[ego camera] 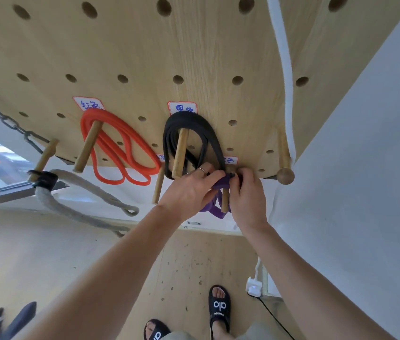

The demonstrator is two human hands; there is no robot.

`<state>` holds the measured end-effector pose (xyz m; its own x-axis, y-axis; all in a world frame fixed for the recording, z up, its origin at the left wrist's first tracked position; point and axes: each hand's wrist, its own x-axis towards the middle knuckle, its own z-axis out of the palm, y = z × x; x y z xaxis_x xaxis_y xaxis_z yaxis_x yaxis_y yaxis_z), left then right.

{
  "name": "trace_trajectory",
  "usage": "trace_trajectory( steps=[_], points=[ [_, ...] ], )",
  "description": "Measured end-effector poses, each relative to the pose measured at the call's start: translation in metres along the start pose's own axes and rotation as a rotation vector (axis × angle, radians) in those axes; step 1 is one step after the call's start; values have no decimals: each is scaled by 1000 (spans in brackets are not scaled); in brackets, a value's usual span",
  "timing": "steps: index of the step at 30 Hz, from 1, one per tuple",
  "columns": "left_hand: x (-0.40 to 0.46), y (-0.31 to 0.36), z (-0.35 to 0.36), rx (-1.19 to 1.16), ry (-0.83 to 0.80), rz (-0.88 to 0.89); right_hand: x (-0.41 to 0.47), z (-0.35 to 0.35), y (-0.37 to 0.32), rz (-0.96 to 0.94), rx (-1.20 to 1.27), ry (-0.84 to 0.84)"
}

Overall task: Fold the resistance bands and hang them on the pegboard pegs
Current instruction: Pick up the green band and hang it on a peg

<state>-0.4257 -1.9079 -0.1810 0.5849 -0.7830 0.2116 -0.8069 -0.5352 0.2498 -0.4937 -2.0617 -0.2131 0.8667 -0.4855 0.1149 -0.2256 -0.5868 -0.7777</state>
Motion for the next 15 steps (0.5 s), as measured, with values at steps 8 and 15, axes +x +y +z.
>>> trace_trajectory(
  steps=[8,15],
  points=[
    [-108,-1,-12,-81,29,-206,-46,4,-61,-217,-14,109],
    [-284,-16,-21,-112,84,-555,-146,88,-129,-451,-28,-476]
  ],
)
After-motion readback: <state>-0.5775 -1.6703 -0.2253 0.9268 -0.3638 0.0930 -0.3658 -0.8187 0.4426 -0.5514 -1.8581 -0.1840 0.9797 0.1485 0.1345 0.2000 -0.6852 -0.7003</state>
